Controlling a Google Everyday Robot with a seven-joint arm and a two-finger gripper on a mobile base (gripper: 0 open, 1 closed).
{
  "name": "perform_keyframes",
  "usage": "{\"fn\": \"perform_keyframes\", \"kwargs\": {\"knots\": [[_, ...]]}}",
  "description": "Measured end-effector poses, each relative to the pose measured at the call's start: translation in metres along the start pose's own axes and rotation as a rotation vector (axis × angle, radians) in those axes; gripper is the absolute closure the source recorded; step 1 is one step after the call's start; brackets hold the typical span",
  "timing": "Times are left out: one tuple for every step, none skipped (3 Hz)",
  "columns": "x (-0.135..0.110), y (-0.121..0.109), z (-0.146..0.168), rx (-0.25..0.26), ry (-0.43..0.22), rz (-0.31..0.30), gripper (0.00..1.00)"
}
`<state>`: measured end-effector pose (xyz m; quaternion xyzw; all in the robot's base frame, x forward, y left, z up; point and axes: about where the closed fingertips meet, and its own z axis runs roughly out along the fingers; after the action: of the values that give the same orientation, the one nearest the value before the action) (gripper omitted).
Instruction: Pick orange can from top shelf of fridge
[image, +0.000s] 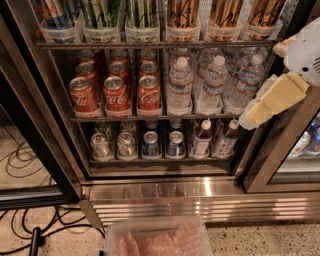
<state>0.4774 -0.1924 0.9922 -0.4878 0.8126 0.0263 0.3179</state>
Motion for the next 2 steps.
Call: {"fn": "perform_keyframes", "kwargs": {"knots": [[0.0, 0.0, 0.0, 0.0, 0.0, 0.0, 0.0], [-0.01, -0.003, 0.001, 0.042, -0.078, 0.027, 0.0]]}}
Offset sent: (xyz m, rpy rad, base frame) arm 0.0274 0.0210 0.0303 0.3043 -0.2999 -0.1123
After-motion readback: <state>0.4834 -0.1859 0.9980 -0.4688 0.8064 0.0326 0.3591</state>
